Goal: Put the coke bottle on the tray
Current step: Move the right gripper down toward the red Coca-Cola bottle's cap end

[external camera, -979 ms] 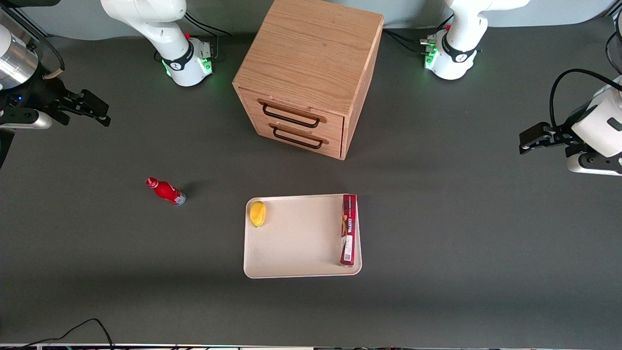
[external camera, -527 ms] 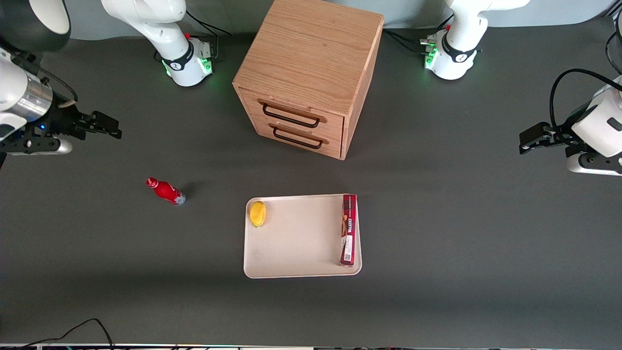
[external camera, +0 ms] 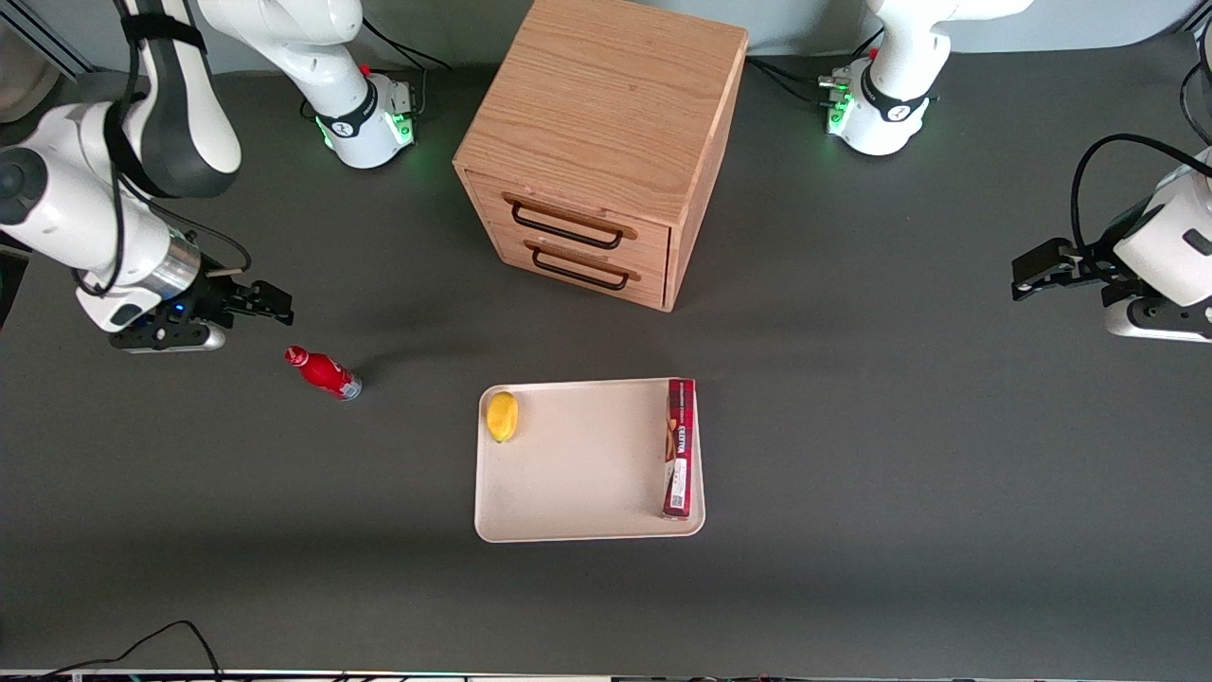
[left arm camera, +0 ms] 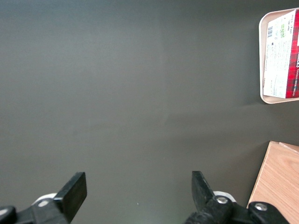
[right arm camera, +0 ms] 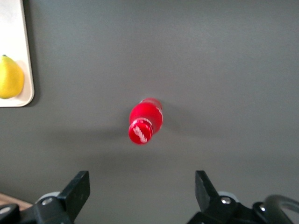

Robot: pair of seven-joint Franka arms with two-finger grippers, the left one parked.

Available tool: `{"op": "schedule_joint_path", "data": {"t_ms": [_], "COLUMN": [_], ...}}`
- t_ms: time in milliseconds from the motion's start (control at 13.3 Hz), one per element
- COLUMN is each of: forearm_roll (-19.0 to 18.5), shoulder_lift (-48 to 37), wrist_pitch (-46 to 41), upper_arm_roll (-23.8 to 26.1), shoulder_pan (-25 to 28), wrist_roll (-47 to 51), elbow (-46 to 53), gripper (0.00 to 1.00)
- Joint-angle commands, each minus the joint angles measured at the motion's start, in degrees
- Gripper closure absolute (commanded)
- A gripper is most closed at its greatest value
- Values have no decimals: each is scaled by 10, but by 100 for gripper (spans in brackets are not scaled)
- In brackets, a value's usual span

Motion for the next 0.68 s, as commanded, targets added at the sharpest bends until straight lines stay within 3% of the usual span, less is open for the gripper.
{"op": "schedule_joint_path", "data": {"t_ms": [0, 377, 452, 527, 603], "forearm_roll": [14, 9, 7, 6, 5], "shoulder_lift": [48, 99, 101, 100, 98], "wrist_pitch": [67, 137, 141, 141, 141], "upper_arm_roll": [9, 16, 17, 17, 17], "shoulder_pan": [0, 1, 0, 0, 0], "wrist_roll": [-15, -11, -11, -12, -12], "elbow": [0, 0, 0, -1, -2], "gripper": [0, 5, 13, 33, 67]}}
